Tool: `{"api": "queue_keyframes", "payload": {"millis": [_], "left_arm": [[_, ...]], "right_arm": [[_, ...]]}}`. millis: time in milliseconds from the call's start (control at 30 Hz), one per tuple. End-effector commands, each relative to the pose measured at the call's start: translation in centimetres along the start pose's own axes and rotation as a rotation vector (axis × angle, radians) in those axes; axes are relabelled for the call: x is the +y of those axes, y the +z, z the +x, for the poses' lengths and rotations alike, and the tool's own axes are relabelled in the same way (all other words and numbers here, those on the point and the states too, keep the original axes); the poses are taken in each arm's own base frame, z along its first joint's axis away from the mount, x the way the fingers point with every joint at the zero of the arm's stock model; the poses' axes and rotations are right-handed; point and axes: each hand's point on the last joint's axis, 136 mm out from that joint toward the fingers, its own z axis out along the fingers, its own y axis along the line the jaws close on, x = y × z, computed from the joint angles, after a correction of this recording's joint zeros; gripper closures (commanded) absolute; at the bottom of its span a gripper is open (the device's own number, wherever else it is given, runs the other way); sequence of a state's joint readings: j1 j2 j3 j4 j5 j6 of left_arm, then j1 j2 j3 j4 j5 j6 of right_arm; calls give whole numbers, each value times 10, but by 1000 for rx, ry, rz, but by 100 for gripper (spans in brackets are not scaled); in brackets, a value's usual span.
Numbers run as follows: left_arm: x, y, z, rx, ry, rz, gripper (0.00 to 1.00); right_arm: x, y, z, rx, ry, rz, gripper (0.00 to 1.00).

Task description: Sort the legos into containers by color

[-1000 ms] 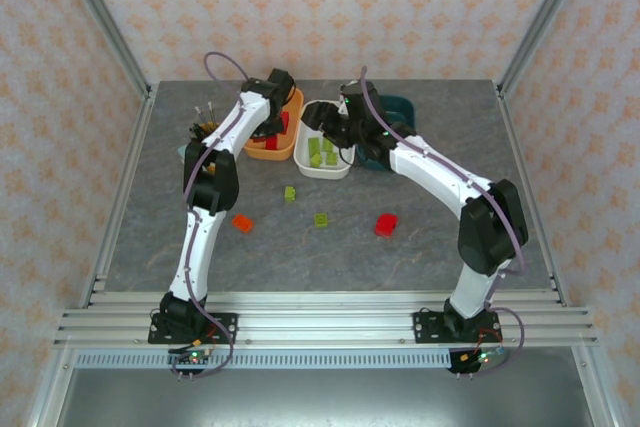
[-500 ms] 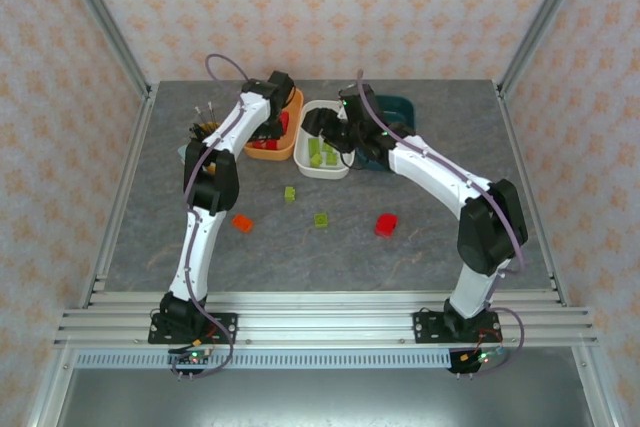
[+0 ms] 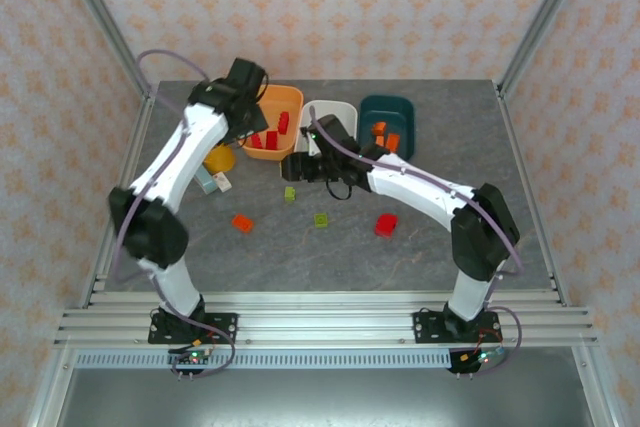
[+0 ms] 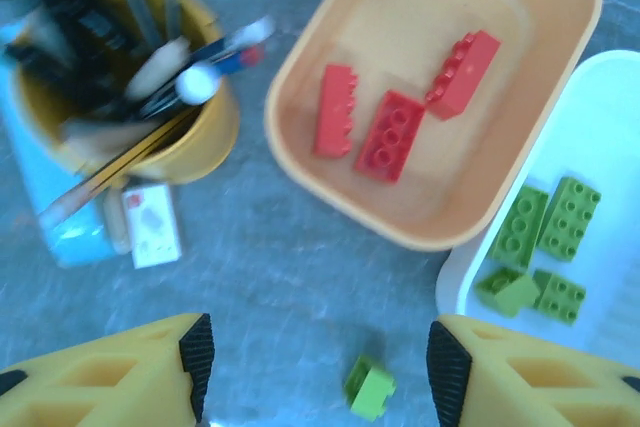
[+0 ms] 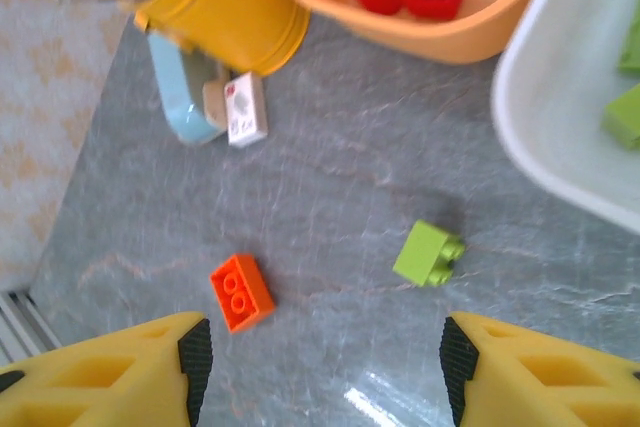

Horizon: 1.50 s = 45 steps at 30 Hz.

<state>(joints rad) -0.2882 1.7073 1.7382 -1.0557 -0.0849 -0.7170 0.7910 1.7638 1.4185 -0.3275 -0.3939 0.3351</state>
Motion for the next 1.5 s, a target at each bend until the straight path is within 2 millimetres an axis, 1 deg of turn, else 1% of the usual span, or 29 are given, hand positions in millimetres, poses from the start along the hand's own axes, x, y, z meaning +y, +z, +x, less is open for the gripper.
{"api": "queue_keyframes", "payload": {"millis": [0, 133, 233, 333, 467, 567, 667, 733, 867, 933, 1100, 1200, 1367, 1467], "left_arm": [[41, -5, 39, 38, -118, -40, 37], [102, -32, 83, 34, -163, -79, 36], [140, -48, 111, 27, -162, -95, 35], [167, -62, 134, 11, -193, -72, 34], [189, -76, 158, 1, -258, -10, 31], [197, -83, 168, -15, -282, 33, 27], [204, -90, 169, -33, -282, 43, 26], [205, -92, 170, -30, -276, 43, 26], [204, -93, 171, -19, -272, 48, 26], [204, -95, 171, -22, -274, 54, 26], [206, -101, 172, -35, -275, 73, 26], [206, -102, 173, -35, -280, 82, 26], [206, -102, 174, -35, -285, 93, 27], [204, -102, 174, -32, -285, 106, 27]], "right_arm": [[15, 18, 26, 66, -161, -22, 36], [35, 45, 56, 147, -259, -22, 36], [47, 66, 79, 207, -321, -2, 36], [56, 84, 93, 237, -372, 37, 36], [55, 104, 101, 267, -429, 147, 36], [53, 119, 104, 282, -456, 212, 35], [61, 130, 108, 289, -487, 214, 34], [62, 138, 114, 304, -504, 227, 33], [51, 149, 117, 323, -509, 298, 32], [49, 154, 119, 330, -507, 301, 33], [44, 164, 124, 348, -504, 322, 42], [41, 167, 124, 347, -502, 338, 49], [40, 169, 122, 335, -501, 345, 61], [45, 165, 116, 322, -497, 340, 67]]}}
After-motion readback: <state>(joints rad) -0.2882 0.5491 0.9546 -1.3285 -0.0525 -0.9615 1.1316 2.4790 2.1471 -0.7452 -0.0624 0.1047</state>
